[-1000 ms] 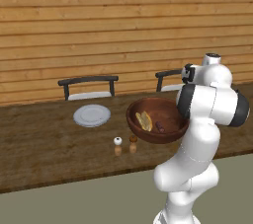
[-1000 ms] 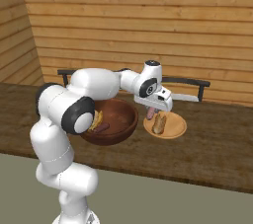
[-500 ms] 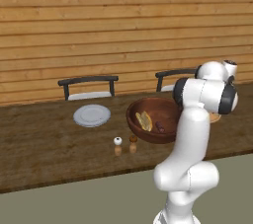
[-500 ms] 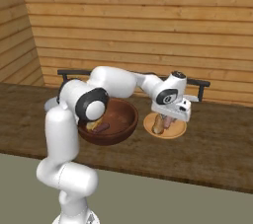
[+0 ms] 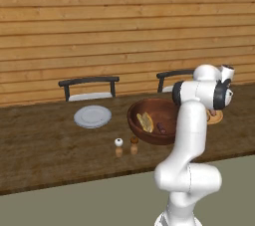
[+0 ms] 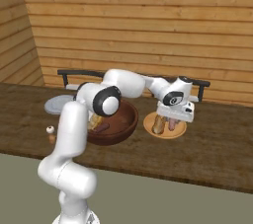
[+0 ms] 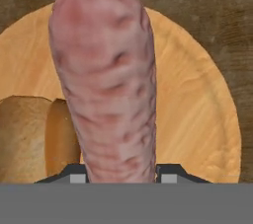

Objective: Place one bun and one sausage from the bowl on each plate.

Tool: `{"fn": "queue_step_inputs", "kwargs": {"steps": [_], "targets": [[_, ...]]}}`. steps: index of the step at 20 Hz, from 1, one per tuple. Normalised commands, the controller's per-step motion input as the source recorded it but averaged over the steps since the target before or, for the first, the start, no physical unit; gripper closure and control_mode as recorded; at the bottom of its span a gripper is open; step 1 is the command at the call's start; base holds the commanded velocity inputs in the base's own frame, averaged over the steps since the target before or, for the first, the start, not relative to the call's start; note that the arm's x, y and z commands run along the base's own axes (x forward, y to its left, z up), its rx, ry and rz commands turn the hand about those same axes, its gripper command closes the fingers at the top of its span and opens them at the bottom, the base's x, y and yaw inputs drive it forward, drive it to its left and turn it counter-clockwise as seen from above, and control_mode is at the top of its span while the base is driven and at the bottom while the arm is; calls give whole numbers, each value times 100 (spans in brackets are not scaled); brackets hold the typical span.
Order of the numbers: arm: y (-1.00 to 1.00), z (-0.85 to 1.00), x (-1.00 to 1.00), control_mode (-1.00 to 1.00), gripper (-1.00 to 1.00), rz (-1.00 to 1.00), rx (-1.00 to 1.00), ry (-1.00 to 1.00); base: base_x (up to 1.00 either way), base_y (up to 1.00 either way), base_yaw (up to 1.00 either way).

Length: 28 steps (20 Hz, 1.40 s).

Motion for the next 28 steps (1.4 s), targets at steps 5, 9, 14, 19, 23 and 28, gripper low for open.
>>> {"fn": "queue_step_inputs", "kwargs": {"steps": [5, 9, 14, 19, 23, 28], "targets": [[-6, -28, 1, -100, 100, 1, 0, 1, 0, 0, 0], [0, 0, 0, -100, 100, 0, 0, 0, 0, 0, 0], [0, 0, 0, -100, -100, 0, 0, 0, 0, 0, 0], [0, 0, 0, -100, -100, 0, 0, 0, 0, 0, 0], [5, 5, -4, -100, -100, 0, 0, -1, 0, 0, 0], [83, 38, -70, -100, -100, -15, -8, 0, 0, 0, 0]]}}
